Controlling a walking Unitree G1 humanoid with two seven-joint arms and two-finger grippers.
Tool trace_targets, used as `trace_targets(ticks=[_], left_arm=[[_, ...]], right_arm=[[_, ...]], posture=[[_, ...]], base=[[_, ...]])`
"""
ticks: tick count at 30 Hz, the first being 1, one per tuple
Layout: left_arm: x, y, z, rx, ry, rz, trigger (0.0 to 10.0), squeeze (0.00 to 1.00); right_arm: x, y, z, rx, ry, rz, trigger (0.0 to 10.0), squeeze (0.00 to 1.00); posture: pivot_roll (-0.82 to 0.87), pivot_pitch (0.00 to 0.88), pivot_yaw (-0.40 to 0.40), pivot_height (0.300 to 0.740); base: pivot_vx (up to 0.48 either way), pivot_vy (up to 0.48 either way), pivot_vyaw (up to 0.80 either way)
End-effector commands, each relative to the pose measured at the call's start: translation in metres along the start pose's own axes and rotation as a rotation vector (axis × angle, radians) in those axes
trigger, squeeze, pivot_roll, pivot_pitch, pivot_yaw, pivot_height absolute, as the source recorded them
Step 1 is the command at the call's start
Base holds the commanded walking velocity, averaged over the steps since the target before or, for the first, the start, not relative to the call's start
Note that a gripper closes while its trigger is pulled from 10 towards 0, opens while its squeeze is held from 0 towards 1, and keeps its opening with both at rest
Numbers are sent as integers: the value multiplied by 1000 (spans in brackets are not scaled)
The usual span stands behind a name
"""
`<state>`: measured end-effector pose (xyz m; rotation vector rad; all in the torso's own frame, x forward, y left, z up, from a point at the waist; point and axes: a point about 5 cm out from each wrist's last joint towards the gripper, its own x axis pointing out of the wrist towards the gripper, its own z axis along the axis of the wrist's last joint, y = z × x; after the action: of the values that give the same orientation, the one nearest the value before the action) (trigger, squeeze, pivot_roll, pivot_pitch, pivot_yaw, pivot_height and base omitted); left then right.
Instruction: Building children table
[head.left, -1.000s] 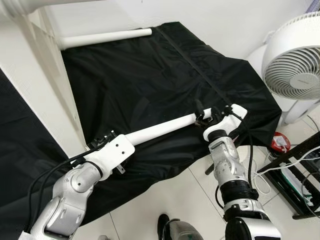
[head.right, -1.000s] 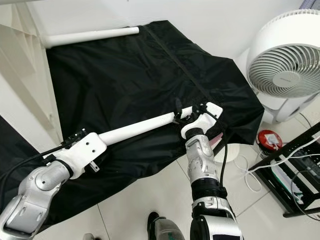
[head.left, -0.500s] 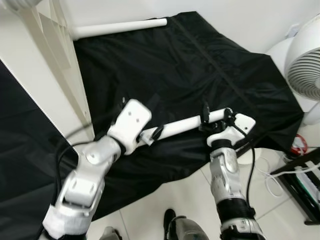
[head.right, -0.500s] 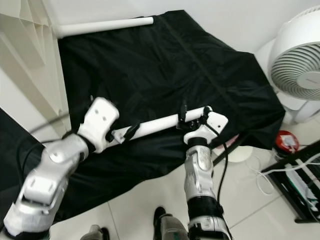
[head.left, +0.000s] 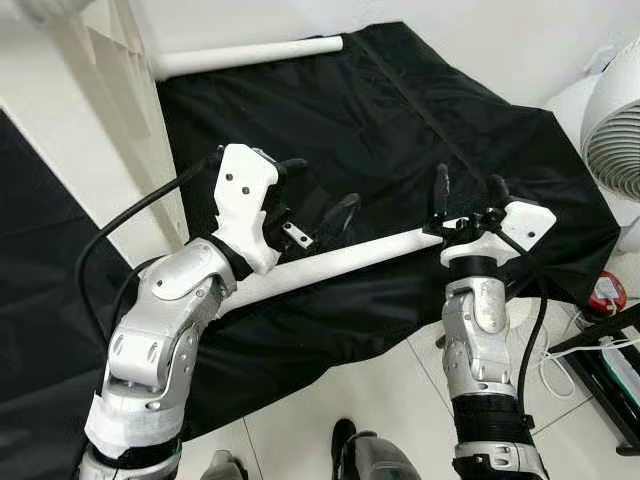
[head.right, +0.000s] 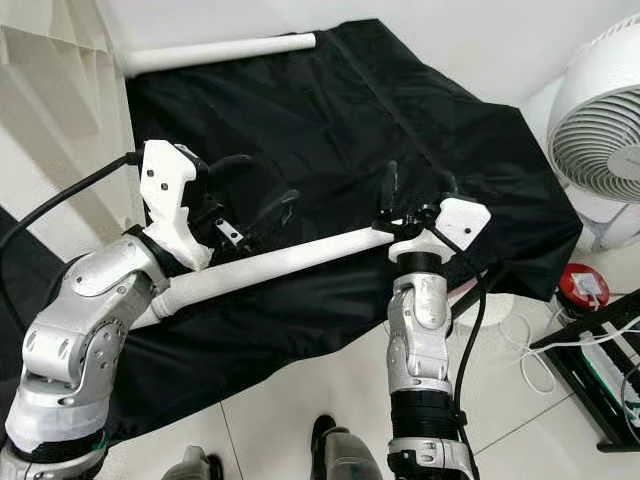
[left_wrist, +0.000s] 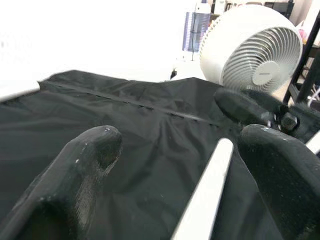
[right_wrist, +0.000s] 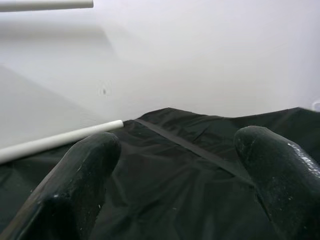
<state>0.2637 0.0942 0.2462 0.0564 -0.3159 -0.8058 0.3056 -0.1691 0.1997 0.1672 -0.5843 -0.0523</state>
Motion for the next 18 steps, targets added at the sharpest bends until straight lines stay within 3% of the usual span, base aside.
trace_targets(ticks=[1, 4, 12, 18], left_arm=[[-1, -4, -4, 8, 11, -63, 10000, 0], [-4, -5, -13, 6, 25, -64, 10000, 0], [1, -12, -33, -95, 24, -47, 10000, 0], [8, 0, -57, -151, 31, 63, 10000, 0]], right_arm=[[-5, 0, -5, -13, 26, 0, 10000, 0], [-9, 0, -9, -29, 52, -4, 10000, 0], [-23, 12, -25, -67, 163, 67, 10000, 0], [-22, 20, -41, -156, 231, 126, 10000, 0]], posture=[[113, 108, -9, 740], [116, 80, -25, 740], [104, 35, -16, 740], [60, 0, 35, 740]], base=[[0, 0, 0], [0, 0, 0], [0, 0, 0], [0, 0, 0]])
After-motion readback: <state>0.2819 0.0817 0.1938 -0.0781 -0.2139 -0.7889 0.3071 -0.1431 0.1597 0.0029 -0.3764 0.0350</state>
